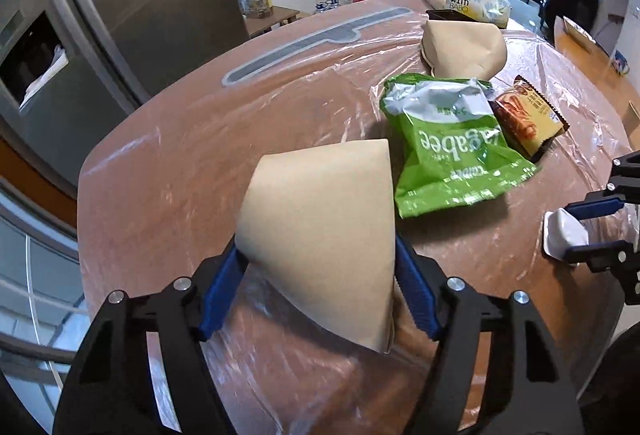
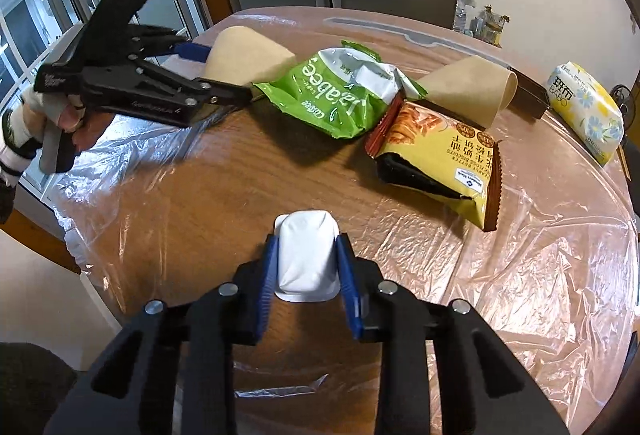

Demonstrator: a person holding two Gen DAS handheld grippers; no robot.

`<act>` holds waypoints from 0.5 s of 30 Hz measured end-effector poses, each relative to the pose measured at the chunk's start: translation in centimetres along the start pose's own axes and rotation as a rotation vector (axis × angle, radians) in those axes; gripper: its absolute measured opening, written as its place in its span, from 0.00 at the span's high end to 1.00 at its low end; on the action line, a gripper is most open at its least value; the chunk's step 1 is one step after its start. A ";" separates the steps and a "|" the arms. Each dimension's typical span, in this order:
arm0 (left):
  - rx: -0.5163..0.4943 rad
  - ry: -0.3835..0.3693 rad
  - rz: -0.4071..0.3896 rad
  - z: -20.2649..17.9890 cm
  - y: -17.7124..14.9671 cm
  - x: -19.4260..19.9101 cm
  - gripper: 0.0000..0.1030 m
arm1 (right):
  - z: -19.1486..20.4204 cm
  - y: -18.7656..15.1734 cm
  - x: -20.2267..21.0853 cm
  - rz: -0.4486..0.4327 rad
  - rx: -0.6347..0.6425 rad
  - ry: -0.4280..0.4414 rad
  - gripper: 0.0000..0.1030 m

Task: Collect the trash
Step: 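Grasp the brown paper cone with the left tool while the right tool grasps the white box, then carry the paper cone and white box with both tools over the black bin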

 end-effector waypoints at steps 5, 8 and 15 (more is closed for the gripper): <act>0.054 0.000 -0.021 -0.4 -1.2 1.7 0.30 | -0.6 0.0 0.7 -0.019 -0.040 0.016 0.72; 0.100 0.000 -0.039 -0.8 -2.0 2.9 0.30 | -0.9 0.0 1.0 -0.028 -0.048 0.019 0.72; 0.170 -0.004 -0.057 -2.2 -2.8 4.0 0.30 | -1.2 -0.1 1.5 -0.036 -0.059 0.017 0.72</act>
Point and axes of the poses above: each gripper's, at about its wrist camera, not at the fingertips, and x roughly against the way its jaws point, z to its left, y to its top, the point moved 7 cm from there along -x, roughly the way its jaws point, and after that the axes turned 1 degree about z, right-handed, at the moved point
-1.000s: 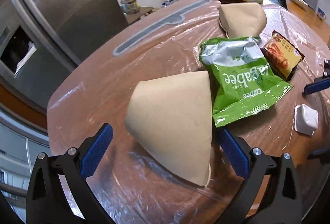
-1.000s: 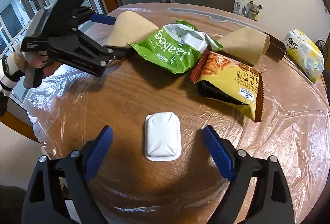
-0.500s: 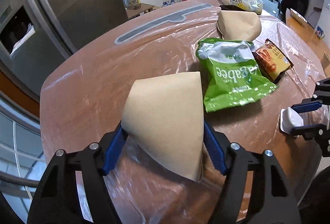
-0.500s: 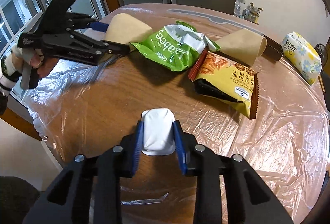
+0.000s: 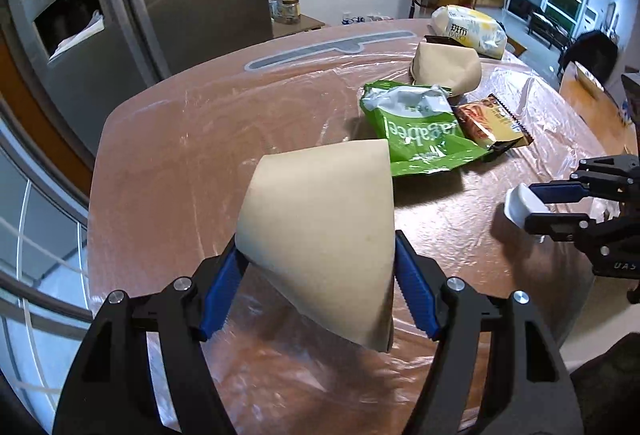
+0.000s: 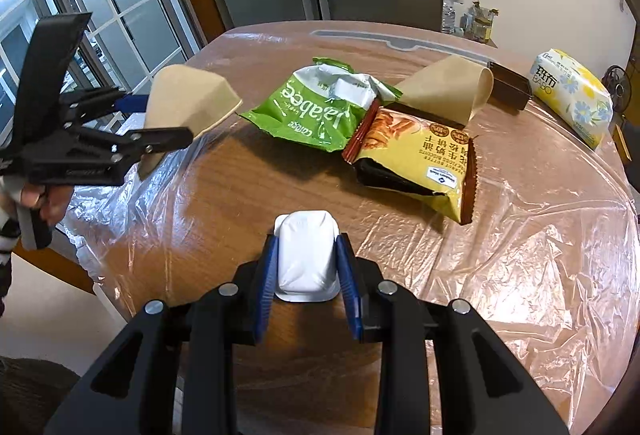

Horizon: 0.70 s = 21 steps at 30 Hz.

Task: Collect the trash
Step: 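Carry the paper cone and white box with both tools over the black bin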

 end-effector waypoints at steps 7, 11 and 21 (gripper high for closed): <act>0.035 0.014 -0.003 -1.8 -1.0 0.6 0.30 | -0.8 -0.2 0.7 -0.012 -0.017 -0.003 0.72; 0.046 0.009 -0.008 -2.8 -1.5 1.1 0.30 | -1.4 -0.4 1.3 -0.021 -0.027 -0.002 0.72; 0.044 -0.002 -0.028 -5.0 -2.7 3.1 0.30 | -1.9 -0.4 3.6 -0.058 -0.028 0.008 0.72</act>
Point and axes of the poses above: each gripper's, at about its wrist camera, not at the fingertips, and x roughly against the way its jaws point, z to its left, y to its top, the point moved 7 cm from there along -x, roughly the way its jaws point, and after that the axes turned 1 degree about z, right-handed, at the moved point
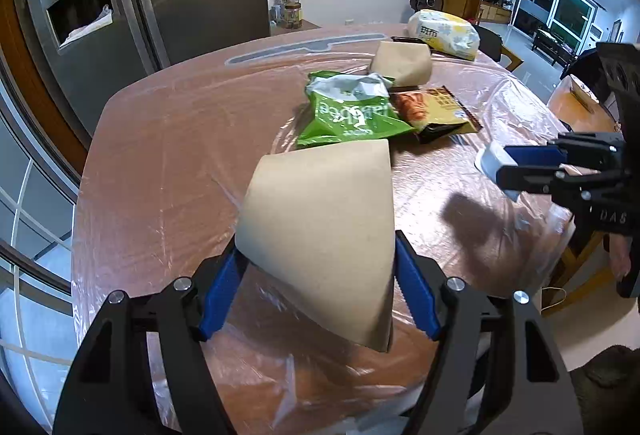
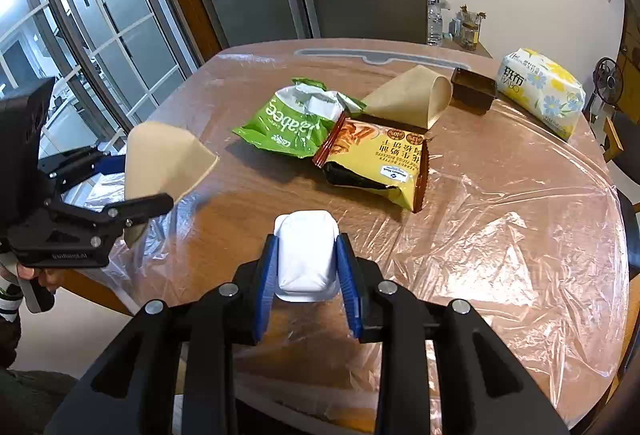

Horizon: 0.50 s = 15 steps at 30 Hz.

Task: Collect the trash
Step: 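Carry the paper cone and white box with both tools over the black bin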

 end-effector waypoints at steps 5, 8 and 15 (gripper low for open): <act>-0.003 -0.007 -0.007 -1.1 -0.6 0.9 0.30 | 0.2 -0.2 1.0 -0.013 0.007 0.005 0.72; -0.002 -0.012 -0.012 -1.6 -0.8 1.5 0.30 | 0.2 -0.5 1.5 -0.018 0.006 0.002 0.72; -0.015 -0.017 -0.020 -3.1 -1.9 2.8 0.30 | 0.3 -2.0 2.7 -0.017 -0.004 0.006 0.72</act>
Point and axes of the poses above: each gripper's, at about its wrist camera, not at the fingertips, and x roughly against the way its jaws point, z to its left, y to its top, the point moved 7 cm from there along -x, roughly the way its jaws point, and after that the axes turned 1 degree about z, right-handed, at the moved point
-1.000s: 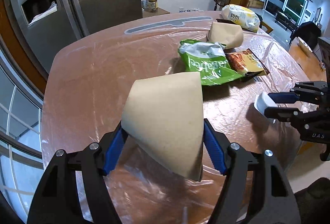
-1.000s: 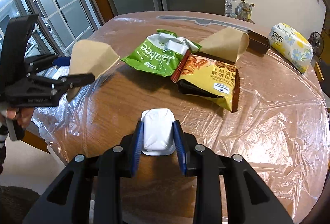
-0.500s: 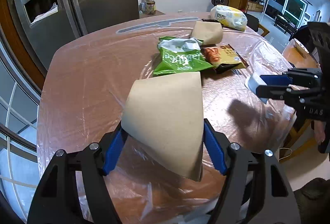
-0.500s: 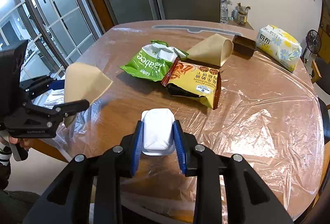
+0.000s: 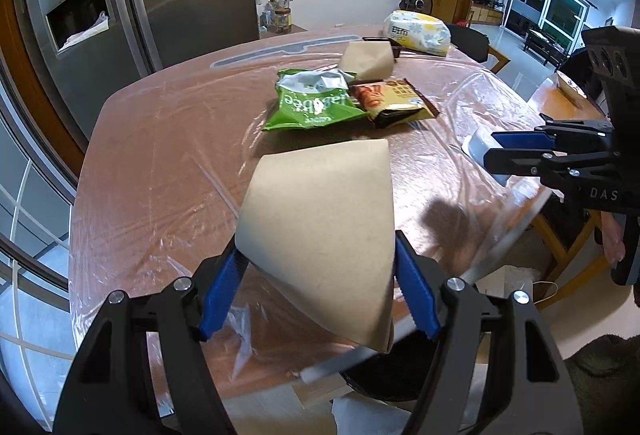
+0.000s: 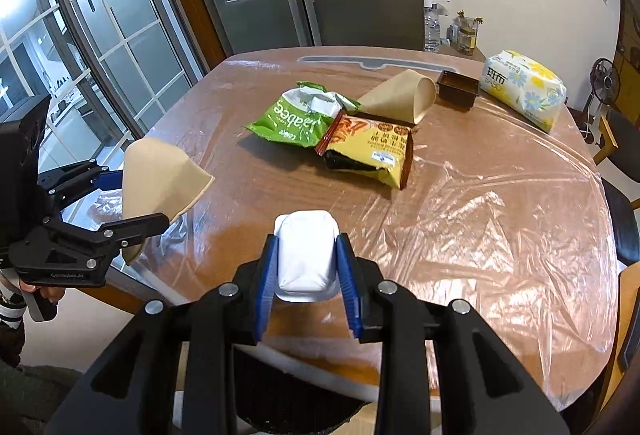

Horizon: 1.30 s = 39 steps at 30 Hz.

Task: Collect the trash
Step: 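Carry the paper cone and white box with both tools over the black bin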

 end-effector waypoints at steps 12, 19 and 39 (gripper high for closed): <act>-0.030 -0.020 0.005 -2.6 -2.2 1.8 0.30 | 1.1 -2.9 2.5 0.005 0.009 0.023 0.72; -0.063 -0.046 0.025 -4.5 -4.1 2.6 0.30 | 2.0 -4.9 3.3 0.025 0.002 0.048 0.72; -0.168 -0.107 0.108 -8.4 -8.6 2.0 0.30 | 3.3 -11.4 2.8 0.150 0.014 0.045 0.72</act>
Point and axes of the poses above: each gripper's, at about its wrist camera, not at the fingertips, and x roughly against the way its jaws point, z to its left, y to its top, the point moved 7 cm from there along -x, roughly the way its jaws point, and after that the axes turned 1 degree about z, right-handed, at the moved point
